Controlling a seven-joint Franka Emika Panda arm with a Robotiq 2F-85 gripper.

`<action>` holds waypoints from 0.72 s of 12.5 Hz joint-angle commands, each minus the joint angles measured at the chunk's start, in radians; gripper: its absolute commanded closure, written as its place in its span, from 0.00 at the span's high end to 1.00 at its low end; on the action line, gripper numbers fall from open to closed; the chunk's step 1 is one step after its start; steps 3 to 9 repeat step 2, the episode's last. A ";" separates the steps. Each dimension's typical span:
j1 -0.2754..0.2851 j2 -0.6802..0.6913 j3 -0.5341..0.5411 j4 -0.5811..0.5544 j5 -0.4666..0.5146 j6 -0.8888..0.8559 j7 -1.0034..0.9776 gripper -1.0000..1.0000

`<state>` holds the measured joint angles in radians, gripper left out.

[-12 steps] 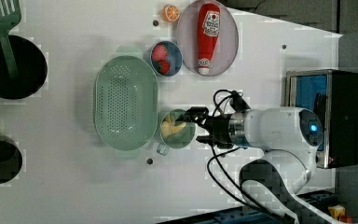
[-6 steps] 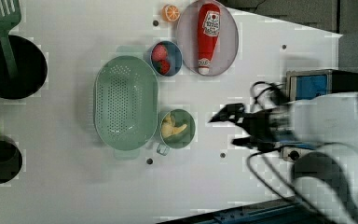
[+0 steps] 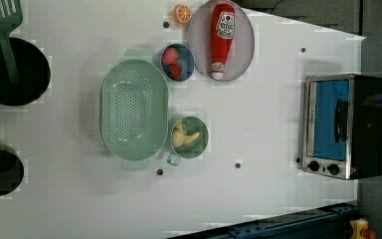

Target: Pick Banana and place it in mug.

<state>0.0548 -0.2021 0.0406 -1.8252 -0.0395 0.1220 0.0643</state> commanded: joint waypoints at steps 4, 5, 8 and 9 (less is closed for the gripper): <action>-0.052 0.021 -0.106 0.021 0.000 -0.077 -0.114 1.00; -0.052 0.021 -0.106 0.021 0.000 -0.077 -0.114 1.00; -0.052 0.021 -0.106 0.021 0.000 -0.077 -0.114 1.00; -0.052 0.021 -0.106 0.021 0.000 -0.077 -0.114 1.00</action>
